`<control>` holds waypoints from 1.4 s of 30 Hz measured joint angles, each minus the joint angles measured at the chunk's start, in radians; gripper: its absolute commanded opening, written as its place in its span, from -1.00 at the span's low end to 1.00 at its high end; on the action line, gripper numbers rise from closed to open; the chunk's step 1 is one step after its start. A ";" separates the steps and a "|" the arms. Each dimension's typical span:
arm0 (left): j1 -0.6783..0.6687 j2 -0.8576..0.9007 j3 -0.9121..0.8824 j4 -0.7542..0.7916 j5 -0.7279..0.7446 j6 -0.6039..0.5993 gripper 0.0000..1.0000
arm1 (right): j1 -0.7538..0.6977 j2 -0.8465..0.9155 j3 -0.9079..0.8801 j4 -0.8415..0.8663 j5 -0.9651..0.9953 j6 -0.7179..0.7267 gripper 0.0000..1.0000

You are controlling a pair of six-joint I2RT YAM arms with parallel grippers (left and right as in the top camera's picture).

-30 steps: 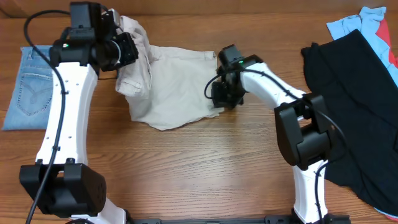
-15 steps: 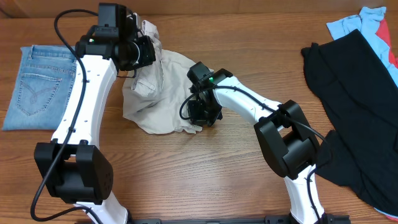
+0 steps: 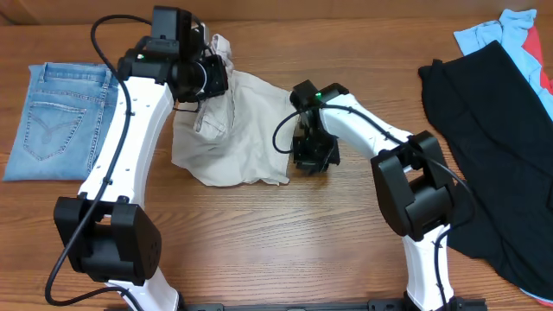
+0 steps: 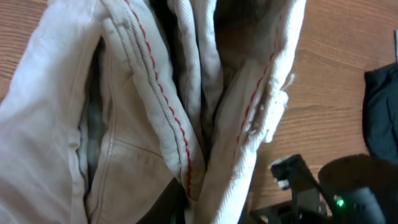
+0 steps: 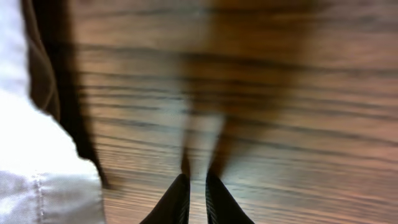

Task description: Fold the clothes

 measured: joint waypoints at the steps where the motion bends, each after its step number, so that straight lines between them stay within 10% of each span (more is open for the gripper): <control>1: -0.002 0.000 0.000 -0.004 -0.002 0.000 -0.70 | -0.005 0.000 0.000 -0.002 -0.002 -0.007 -0.73; 42: -0.248 0.050 0.000 -0.012 -0.062 -0.051 -0.57 | -0.051 -0.004 -0.009 0.005 -0.063 -0.065 -0.60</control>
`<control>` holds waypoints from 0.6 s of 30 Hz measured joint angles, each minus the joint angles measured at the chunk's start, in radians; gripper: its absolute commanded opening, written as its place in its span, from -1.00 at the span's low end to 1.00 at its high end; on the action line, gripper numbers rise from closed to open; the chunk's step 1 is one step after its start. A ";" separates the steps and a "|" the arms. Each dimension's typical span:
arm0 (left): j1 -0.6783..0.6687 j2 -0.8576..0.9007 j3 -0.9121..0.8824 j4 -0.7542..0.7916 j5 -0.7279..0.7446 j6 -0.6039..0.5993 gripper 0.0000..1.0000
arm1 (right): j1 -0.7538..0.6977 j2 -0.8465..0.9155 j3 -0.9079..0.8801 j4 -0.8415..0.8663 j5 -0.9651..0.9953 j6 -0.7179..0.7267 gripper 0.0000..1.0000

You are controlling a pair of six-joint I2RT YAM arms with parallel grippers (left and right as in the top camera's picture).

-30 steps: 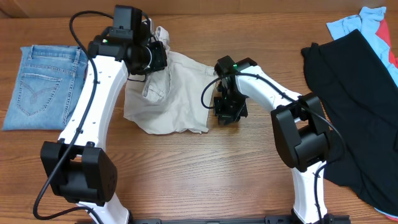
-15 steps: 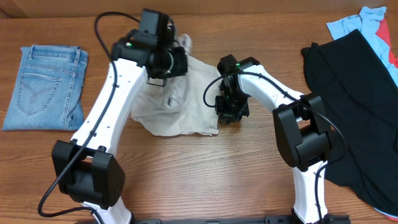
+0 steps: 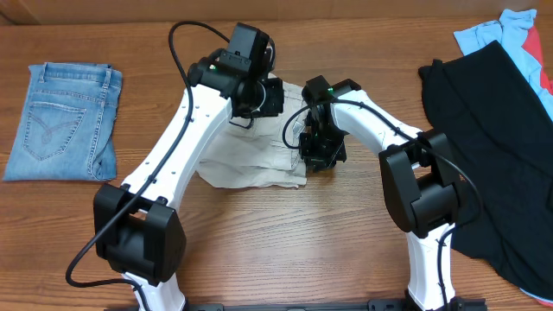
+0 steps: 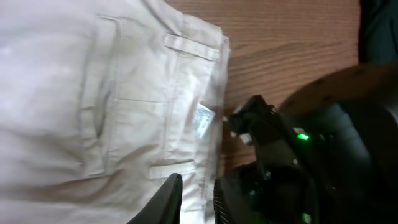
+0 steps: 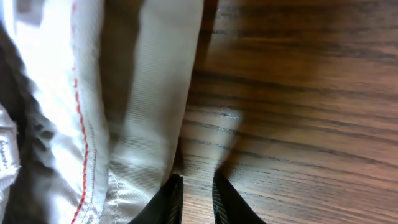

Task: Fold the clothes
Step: 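Press the folded shorts down with both grippers to flatten the fold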

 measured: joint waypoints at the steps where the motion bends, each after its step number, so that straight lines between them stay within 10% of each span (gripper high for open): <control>1: 0.010 0.000 0.000 -0.011 -0.005 0.001 -0.57 | 0.000 0.000 0.000 0.000 0.002 0.000 -0.60; 18: 0.314 0.014 0.000 -0.129 -0.166 0.047 -0.25 | -0.044 -0.167 0.220 -0.095 -0.064 -0.105 -0.25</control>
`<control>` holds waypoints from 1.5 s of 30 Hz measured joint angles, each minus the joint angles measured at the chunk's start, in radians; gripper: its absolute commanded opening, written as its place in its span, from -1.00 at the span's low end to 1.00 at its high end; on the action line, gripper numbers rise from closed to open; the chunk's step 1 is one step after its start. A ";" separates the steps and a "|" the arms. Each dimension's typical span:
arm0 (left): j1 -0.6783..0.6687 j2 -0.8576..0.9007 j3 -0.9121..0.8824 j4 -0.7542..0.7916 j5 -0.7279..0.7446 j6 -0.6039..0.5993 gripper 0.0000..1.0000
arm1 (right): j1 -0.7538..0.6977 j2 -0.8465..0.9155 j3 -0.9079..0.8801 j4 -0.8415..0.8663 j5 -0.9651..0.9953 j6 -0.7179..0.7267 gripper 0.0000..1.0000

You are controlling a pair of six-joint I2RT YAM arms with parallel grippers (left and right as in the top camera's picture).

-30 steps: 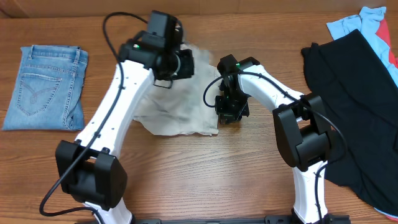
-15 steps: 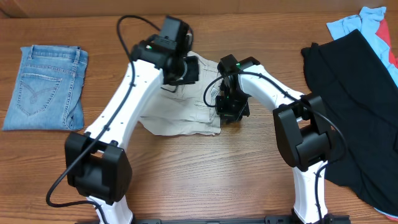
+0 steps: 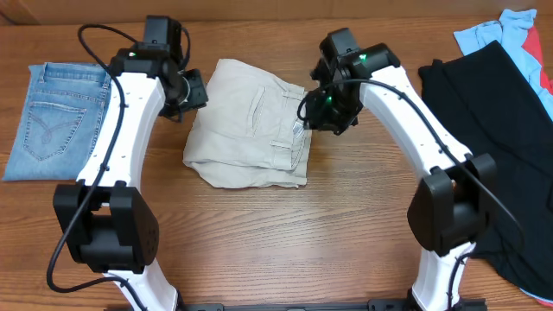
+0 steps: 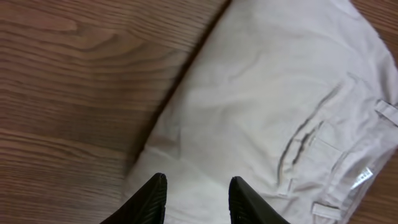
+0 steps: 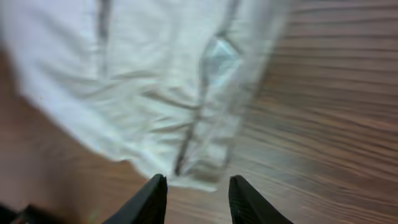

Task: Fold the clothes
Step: 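Press the folded shorts down with both grippers to flatten the fold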

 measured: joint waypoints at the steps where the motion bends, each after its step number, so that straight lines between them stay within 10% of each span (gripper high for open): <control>1: 0.003 0.007 0.000 0.000 -0.002 0.003 -0.25 | 0.008 0.000 0.000 0.000 -0.012 -0.004 -0.24; 16: 0.004 0.169 0.000 -0.050 -0.003 0.013 -0.22 | 0.084 0.053 -0.217 0.193 -0.130 -0.026 -0.10; 24: 0.004 0.169 0.000 -0.093 0.003 0.013 -0.24 | 0.114 0.056 -0.293 0.288 -0.192 -0.035 -0.92; 45: -0.130 0.169 -0.003 -0.343 0.087 0.065 -0.72 | 0.054 0.056 -0.294 0.264 -0.285 -0.028 -0.92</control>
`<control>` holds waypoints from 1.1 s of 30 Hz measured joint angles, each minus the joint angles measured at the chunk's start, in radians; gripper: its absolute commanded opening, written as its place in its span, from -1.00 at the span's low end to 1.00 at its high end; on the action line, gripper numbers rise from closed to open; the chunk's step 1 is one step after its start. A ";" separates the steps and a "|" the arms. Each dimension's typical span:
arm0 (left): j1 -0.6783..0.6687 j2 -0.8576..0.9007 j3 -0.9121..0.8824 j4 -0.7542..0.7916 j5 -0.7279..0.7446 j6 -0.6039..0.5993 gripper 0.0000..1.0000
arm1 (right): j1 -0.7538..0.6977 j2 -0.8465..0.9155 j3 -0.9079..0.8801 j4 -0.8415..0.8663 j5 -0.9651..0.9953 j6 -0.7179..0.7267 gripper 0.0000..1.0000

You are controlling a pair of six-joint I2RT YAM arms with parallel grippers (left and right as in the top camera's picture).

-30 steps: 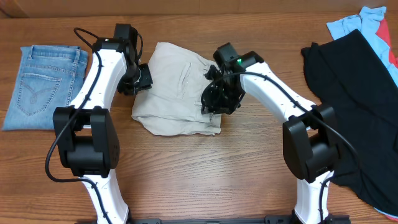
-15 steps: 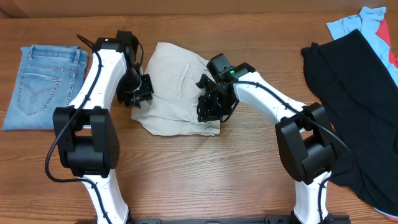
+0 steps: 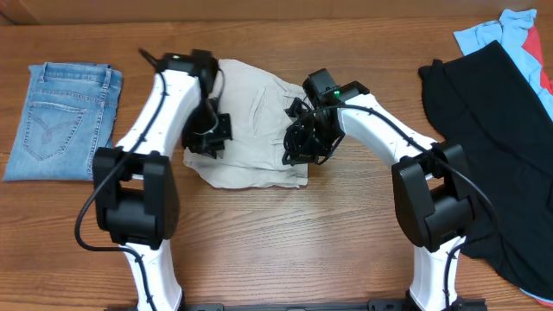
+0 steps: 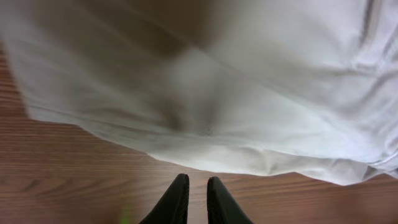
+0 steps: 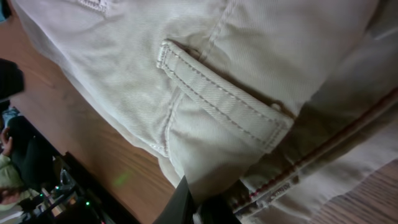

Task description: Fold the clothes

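Folded beige pants (image 3: 251, 130) lie in the middle of the table, their belt loops and pocket seams filling the right wrist view (image 5: 205, 74). My right gripper (image 3: 301, 147) sits low at the pants' right edge, and in its own view the right gripper (image 5: 200, 198) is shut on a fold of the beige cloth near the waistband. My left gripper (image 3: 210, 138) is at the pants' left edge. In the left wrist view the left gripper (image 4: 198, 182) is shut over bare wood, with nothing between the fingers, just short of the pants' hem (image 4: 205, 143).
Folded blue jeans (image 3: 65, 117) lie at the far left. A black garment (image 3: 492, 130) is spread at the right, with a light blue one (image 3: 510, 30) at the back right corner. Bare wooden table (image 3: 285, 242) runs along the front.
Both grippers were open and raised beside the folded pants. Now the left one is shut low at the left edge and the right one is shut on cloth at the right edge.
My left gripper first held the bunched pants up at the back while the right stood shut on the table beside them. Then the left was over the pants' right side. Both then stood open, with the pants lying folded. Now both are down at its edges.
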 measured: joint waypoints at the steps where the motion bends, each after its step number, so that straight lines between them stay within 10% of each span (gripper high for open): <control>1: -0.018 0.000 -0.005 0.000 -0.008 0.000 -0.72 | 0.000 0.000 0.000 -0.001 -0.003 0.000 -0.92; 19: -0.082 -0.024 -0.322 0.384 -0.089 -0.001 -0.75 | -0.002 0.000 0.000 -0.006 -0.028 -0.001 -0.92; 33: -0.082 -0.064 -0.379 0.486 -0.090 -0.016 -0.74 | -0.005 0.000 0.098 -0.369 -0.086 -0.065 -0.89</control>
